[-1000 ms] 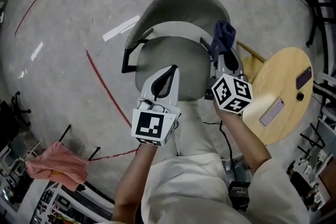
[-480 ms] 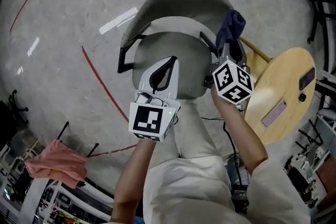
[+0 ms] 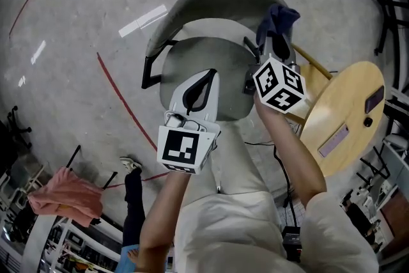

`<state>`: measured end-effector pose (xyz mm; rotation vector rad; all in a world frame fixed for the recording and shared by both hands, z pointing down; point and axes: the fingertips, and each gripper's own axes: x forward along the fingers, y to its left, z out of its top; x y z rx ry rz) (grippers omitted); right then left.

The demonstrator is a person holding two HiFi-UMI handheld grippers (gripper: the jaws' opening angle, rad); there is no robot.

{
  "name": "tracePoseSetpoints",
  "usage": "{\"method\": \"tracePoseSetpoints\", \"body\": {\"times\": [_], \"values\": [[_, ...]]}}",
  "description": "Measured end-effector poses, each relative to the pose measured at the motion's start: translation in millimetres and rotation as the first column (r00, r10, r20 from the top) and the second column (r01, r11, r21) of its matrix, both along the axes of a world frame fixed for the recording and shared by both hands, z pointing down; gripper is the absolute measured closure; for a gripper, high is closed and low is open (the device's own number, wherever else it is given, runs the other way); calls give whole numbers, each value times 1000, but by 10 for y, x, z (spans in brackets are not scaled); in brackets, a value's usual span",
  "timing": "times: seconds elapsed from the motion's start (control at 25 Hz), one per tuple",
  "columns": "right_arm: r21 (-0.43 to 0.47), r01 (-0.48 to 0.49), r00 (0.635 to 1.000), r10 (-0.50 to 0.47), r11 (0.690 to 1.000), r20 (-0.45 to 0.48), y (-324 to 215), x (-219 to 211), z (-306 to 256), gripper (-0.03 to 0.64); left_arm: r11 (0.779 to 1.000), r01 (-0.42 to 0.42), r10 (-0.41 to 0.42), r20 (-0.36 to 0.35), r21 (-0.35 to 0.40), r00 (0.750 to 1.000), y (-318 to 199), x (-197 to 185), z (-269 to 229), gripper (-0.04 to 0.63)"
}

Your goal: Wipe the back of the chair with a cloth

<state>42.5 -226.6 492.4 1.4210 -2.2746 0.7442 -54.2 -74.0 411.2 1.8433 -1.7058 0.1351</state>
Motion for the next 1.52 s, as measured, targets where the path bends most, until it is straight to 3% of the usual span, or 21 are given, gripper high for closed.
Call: {"method": "tracePoseSetpoints", "body": {"times": [0.44, 0.76, 1.08, 1.36, 1.52], "values": [[48, 170, 985, -169, 984, -22, -1, -404, -17, 545, 1000, 25, -25, -7, -3, 1000, 28, -142, 15, 594], [95, 300, 954, -298, 949, -36, -16, -805, -26, 545, 999, 44, -44, -9, 1, 999, 50, -187, 57, 594], [105, 464, 886, -464, 880, -27, 146, -1279, 3, 545, 998, 68, -68, 5, -3, 998, 163, -287, 36, 594], [131, 593, 805, -590, 794, -70, 272, -1582, 53, 545, 995, 95, -95, 7, -10, 995, 231, -355, 65, 594], [135, 621, 783, -616, 772, -82, 310, -1658, 76, 545, 994, 107, -107, 8, -5, 994, 259, -366, 54, 594]]}}
